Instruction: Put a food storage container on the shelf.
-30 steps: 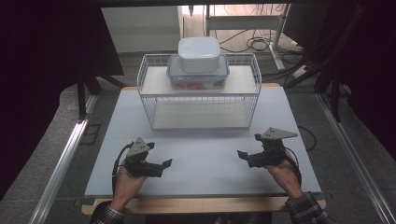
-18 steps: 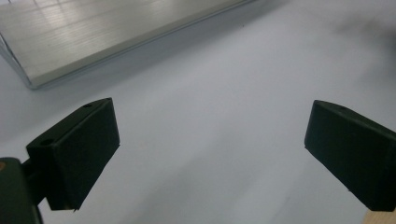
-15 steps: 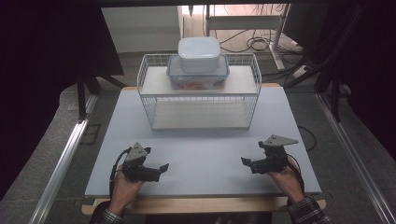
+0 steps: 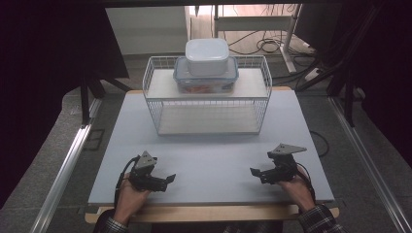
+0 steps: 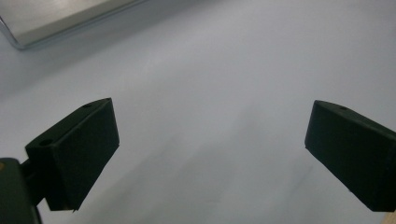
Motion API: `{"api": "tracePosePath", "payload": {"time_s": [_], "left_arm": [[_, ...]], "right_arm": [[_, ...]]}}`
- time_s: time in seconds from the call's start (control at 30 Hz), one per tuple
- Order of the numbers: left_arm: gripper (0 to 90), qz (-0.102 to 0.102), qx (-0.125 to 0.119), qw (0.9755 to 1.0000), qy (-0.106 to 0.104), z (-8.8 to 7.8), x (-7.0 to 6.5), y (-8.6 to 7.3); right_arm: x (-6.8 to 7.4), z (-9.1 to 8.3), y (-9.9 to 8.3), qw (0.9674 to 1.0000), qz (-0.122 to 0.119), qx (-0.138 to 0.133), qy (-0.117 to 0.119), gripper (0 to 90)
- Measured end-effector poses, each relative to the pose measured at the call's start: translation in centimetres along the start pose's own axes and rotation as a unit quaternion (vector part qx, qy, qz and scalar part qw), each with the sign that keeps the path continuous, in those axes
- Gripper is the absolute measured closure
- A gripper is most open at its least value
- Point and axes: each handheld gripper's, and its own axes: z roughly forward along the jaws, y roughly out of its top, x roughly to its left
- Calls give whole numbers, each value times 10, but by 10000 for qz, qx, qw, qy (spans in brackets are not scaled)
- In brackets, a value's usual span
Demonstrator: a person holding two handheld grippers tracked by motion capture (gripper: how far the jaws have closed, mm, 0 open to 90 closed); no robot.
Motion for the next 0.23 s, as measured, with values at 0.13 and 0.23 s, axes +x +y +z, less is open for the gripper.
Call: {"api": "tracePosePath", "payload": {"time_s": [0.13,0.23], "left_arm": [[26,9,54,10000,15,1,1,0],[26,2,55,10000,6,2,1,0]], "right_arm": [[-1,1,0,10000,9,14,2,11],[-1,1,0,10000,-2,31,-6,11]]}}
